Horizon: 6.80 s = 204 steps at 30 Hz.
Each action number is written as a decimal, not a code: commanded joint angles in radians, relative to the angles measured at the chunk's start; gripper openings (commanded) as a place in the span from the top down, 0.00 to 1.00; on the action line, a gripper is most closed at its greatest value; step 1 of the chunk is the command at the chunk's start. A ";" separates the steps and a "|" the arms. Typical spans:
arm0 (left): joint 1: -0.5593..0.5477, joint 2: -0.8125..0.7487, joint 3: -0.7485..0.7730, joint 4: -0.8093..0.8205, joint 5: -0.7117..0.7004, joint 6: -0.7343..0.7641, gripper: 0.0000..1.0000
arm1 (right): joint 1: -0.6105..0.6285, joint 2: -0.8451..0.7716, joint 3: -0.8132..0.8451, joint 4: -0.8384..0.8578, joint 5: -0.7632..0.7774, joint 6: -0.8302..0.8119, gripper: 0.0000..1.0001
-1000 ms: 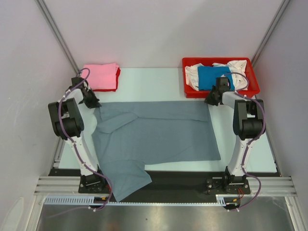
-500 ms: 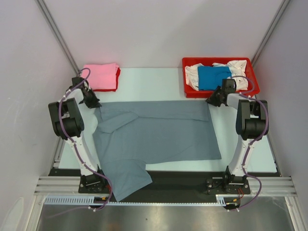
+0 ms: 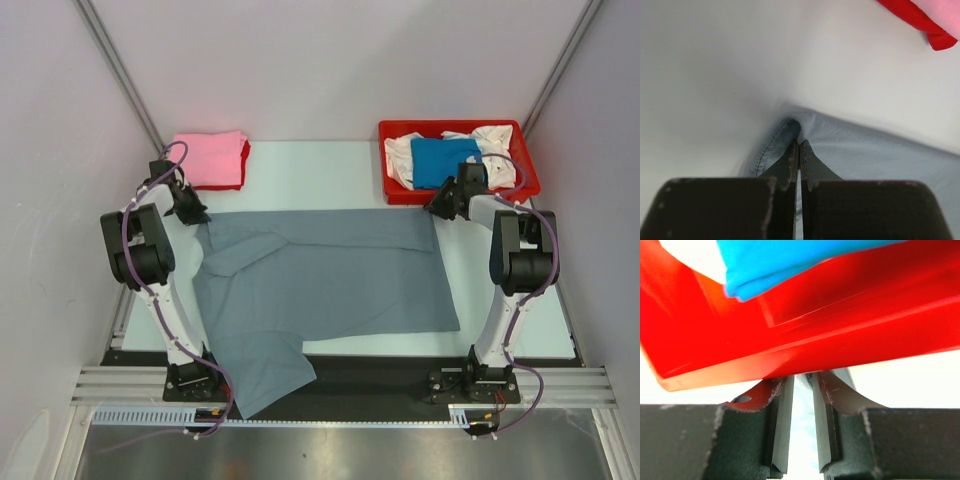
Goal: Fold and stack the t-shirts
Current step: Fold the tshirt
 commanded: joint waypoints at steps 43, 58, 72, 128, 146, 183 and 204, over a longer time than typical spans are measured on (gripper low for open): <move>0.000 0.016 0.039 -0.002 -0.007 0.010 1.00 | 0.003 -0.056 -0.045 0.064 0.105 -0.045 1.00; 0.008 -0.002 0.020 0.008 0.015 -0.003 0.89 | -0.006 0.055 0.065 0.090 0.111 -0.078 0.84; -0.070 -0.471 -0.239 -0.087 -0.115 -0.003 0.31 | 0.087 -0.200 0.156 -0.520 0.272 -0.191 0.52; -0.650 -0.056 -0.026 -0.088 -1.024 0.459 0.78 | 0.336 -0.643 -0.250 -0.454 -0.025 -0.137 0.52; -0.607 -0.312 -0.048 -0.206 -0.641 0.200 0.49 | 0.336 -0.688 -0.303 -0.436 -0.036 -0.099 0.52; -0.548 -0.187 -0.136 -0.074 -0.625 0.327 0.57 | 0.331 -0.701 -0.353 -0.404 -0.085 -0.093 0.53; -0.598 -0.447 -0.257 -0.370 -0.373 0.129 0.95 | 0.333 -0.602 -0.333 -0.348 -0.120 -0.075 0.53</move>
